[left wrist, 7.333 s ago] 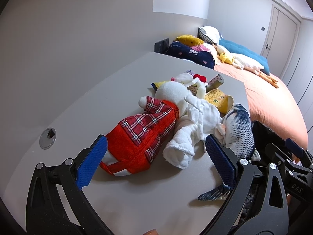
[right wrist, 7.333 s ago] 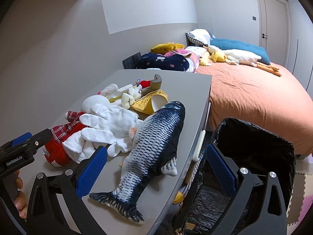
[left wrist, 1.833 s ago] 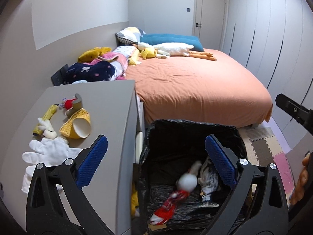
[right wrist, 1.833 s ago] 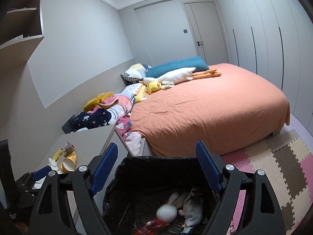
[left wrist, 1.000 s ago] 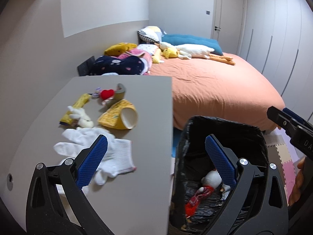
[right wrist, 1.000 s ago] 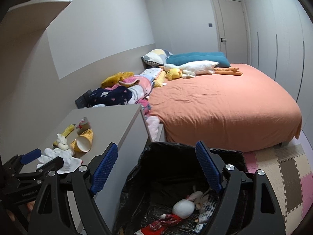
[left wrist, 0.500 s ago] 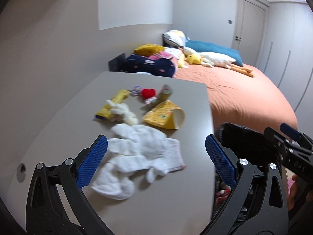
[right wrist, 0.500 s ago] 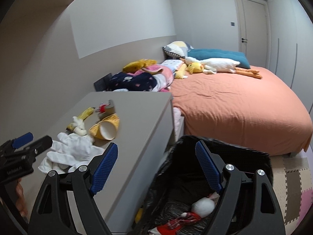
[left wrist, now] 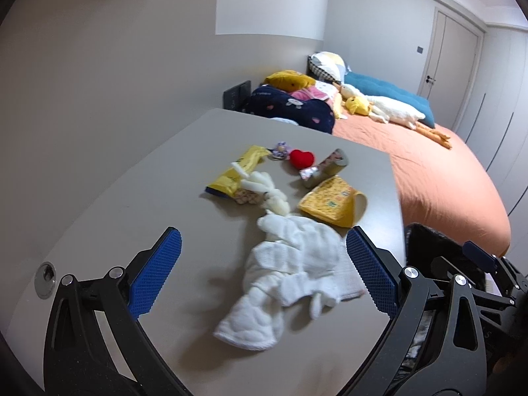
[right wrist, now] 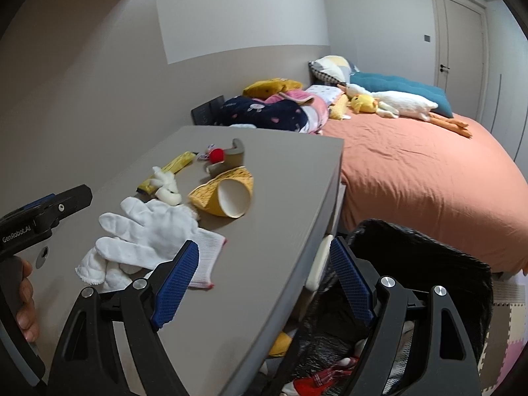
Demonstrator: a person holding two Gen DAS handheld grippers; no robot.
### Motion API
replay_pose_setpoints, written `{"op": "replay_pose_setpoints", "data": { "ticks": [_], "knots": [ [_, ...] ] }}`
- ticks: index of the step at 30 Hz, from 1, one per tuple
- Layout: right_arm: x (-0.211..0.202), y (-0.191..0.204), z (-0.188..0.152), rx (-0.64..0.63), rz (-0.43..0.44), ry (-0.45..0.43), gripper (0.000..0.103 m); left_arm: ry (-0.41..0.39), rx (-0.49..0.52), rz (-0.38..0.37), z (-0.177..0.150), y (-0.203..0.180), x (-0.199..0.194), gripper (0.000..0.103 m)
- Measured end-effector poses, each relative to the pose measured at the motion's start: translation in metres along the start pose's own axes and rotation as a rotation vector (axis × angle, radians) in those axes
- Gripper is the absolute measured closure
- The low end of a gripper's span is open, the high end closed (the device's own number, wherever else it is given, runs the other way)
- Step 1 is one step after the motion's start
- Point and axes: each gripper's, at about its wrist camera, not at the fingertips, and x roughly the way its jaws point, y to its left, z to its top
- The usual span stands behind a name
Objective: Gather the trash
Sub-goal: 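Move both grippers back over the white gloves and towel, then grasp the white gloves with the right gripper while the left gripper grasps the white towel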
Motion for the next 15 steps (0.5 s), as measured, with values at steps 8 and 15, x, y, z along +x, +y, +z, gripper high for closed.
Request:
{"op": "replay_pose_setpoints", "data": {
  "ticks": [8, 15],
  "knots": [
    [0.034, 0.025, 0.000, -0.027, 0.058, 0.070, 0.021, 0.031, -0.050, 0.031, 0.003, 0.030, 0.014, 0.006],
    [0.060, 0.053, -0.005, -0.084, 0.099, 0.121, 0.021, 0.062, -0.108, 0.034, 0.000, 0.053, 0.022, 0.006]
  ]
}}
